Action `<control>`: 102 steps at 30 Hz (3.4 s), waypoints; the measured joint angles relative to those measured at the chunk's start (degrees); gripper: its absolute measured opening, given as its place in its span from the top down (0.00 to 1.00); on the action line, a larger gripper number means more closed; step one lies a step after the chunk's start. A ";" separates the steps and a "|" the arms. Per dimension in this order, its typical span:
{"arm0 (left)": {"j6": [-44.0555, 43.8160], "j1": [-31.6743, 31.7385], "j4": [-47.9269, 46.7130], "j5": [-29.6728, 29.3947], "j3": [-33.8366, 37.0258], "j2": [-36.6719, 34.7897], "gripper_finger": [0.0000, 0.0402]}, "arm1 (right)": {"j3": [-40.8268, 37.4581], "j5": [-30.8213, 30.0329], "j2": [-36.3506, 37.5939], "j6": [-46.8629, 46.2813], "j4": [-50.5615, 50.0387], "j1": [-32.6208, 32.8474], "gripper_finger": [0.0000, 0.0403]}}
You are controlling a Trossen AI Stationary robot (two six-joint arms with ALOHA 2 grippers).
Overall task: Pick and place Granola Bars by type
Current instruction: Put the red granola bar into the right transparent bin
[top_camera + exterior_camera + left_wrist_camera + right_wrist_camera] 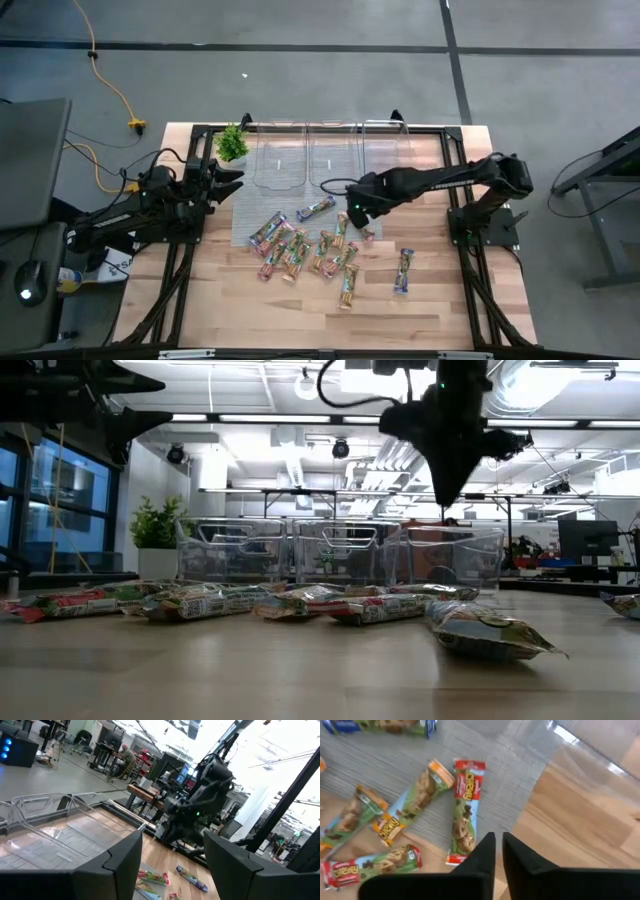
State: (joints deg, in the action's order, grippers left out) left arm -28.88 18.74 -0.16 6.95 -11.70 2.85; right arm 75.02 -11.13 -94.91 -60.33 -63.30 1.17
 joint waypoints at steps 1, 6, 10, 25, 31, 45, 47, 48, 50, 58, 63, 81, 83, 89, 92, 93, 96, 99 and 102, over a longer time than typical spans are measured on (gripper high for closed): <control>0.00 0.00 0.00 0.22 0.00 0.00 0.49 | -1.48 0.37 0.00 -0.42 1.36 0.02 0.91; 0.00 0.00 0.00 0.40 0.00 0.00 0.49 | -8.11 4.14 0.00 -0.77 10.86 -0.42 0.72; 0.00 0.00 -0.05 0.45 0.00 0.01 0.49 | -12.28 8.51 0.00 1.78 21.02 -1.31 0.58; 0.00 -0.01 -0.87 2.53 0.00 0.02 0.49 | -11.92 20.58 -0.61 12.76 23.35 -8.06 0.45; 0.00 0.00 -0.87 2.81 0.00 0.00 0.49 | 1.56 18.17 -2.20 18.39 13.16 -7.10 0.49; 0.02 0.00 -1.33 2.64 0.00 0.02 0.49 | 15.24 12.88 -16.90 15.30 -4.71 -3.52 0.47; 0.00 0.00 -1.33 2.85 0.00 0.02 0.49 | 12.71 13.21 -16.90 13.59 -2.12 -3.59 0.46; 0.02 0.00 -1.36 3.03 0.00 0.02 0.49 | 11.47 13.31 -16.71 12.61 -1.41 -3.63 0.45; 0.02 0.00 -1.54 3.39 0.00 0.00 0.49 | 8.95 13.45 -16.47 10.40 -0.98 -3.72 0.44; 0.02 0.00 -1.75 3.75 0.00 0.02 0.49 | 3.38 16.99 -16.46 7.84 8.18 -3.80 0.37; 0.02 0.00 -1.83 3.77 0.00 0.02 0.49 | 2.89 15.72 -16.41 8.15 8.49 -4.33 0.34; 0.04 0.00 -4.33 4.12 0.00 0.02 0.49 | 2.89 11.53 -16.42 12.71 9.09 -6.13 0.34; 0.07 0.00 -4.29 4.10 0.00 0.02 0.49 | 2.89 11.36 -16.71 12.71 9.40 -5.99 0.34; 0.44 0.00 -4.31 4.07 0.00 0.02 0.49 | 1.17 12.32 -17.30 12.38 9.97 -5.92 0.34; 0.52 0.00 -4.30 4.10 0.00 0.02 0.49 | -0.90 13.30 -17.33 11.25 11.60 -5.87 0.34; 0.53 0.00 -4.30 4.10 0.00 0.02 0.49 | -1.45 13.83 -17.33 10.93 11.78 -5.88 0.34; 0.52 0.00 -4.28 4.05 0.00 0.02 0.49 | -2.70 14.54 -17.27 10.81 13.05 -5.88 0.34; 0.52 0.00 -4.28 4.05 0.00 0.02 0.49 | -3.03 14.63 -17.25 10.65 13.95 -5.88 0.34; 0.53 0.00 -4.28 4.01 0.00 0.02 0.49 | -3.10 14.70 -17.25 10.14 14.55 -5.88 0.35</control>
State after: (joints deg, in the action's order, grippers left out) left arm -28.36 18.74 -4.45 10.96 -11.70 2.87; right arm 71.92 3.57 -112.16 -50.19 -48.75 -4.71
